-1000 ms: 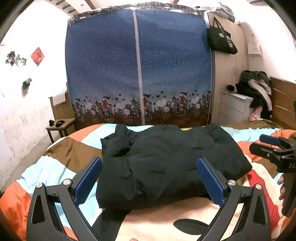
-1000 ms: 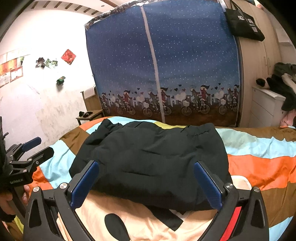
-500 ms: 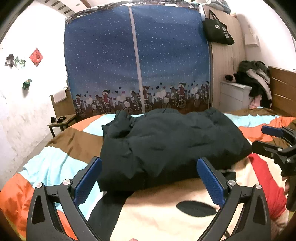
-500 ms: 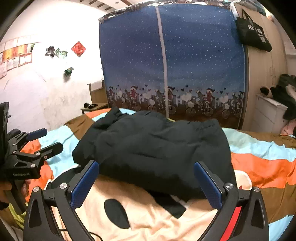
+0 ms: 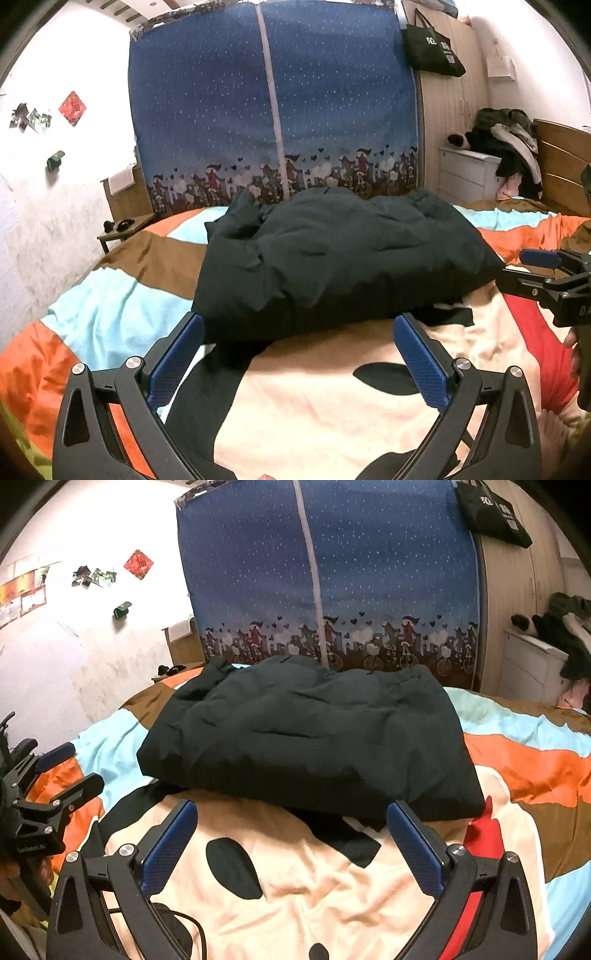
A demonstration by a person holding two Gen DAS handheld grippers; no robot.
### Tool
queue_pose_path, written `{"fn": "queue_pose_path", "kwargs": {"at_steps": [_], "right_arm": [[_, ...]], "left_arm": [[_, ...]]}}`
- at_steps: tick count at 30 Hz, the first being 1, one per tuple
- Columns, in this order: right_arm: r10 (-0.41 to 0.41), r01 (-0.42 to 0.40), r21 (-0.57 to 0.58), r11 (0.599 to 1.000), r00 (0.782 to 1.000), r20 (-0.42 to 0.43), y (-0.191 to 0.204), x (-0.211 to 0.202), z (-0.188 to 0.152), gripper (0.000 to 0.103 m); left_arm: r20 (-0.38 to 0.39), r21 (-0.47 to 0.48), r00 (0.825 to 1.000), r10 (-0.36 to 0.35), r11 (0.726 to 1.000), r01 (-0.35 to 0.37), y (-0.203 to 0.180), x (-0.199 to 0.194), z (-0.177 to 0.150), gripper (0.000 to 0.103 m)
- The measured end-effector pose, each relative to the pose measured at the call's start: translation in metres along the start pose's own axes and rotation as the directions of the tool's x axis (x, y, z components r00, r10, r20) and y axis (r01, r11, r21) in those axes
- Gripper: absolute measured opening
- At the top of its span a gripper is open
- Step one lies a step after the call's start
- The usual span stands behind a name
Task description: Fold large clothes
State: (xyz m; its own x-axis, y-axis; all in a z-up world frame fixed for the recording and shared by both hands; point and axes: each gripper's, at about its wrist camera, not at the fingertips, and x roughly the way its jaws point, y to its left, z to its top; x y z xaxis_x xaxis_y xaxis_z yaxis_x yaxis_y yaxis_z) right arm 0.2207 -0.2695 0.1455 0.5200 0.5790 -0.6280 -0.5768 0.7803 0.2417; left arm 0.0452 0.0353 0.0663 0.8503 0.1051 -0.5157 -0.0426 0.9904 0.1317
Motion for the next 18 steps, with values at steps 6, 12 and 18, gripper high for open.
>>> {"fn": "queue_pose_path", "kwargs": {"at_steps": [6,12,18], "right_arm": [[0.004,-0.004,0.009,1.000,1.000,-0.024,-0.0034,0.0040,-0.0060,0.103],[0.004,-0.003,0.018,1.000,1.000,-0.031,-0.0060,0.0051,-0.0075,0.103],[0.004,-0.003,0.025,1.000,0.999,-0.039,-0.0079,0.0062,-0.0088,0.103]], "left_arm": [[-0.009,-0.002,1.000,0.002,1.000,-0.002,-0.0009,0.0001,-0.0036,0.100],[-0.016,-0.003,1.000,0.001,1.000,-0.001,-0.0018,0.0009,-0.0048,0.100],[-0.017,-0.001,1.000,0.000,1.000,0.000,-0.0022,0.0014,-0.0051,0.100]]}}
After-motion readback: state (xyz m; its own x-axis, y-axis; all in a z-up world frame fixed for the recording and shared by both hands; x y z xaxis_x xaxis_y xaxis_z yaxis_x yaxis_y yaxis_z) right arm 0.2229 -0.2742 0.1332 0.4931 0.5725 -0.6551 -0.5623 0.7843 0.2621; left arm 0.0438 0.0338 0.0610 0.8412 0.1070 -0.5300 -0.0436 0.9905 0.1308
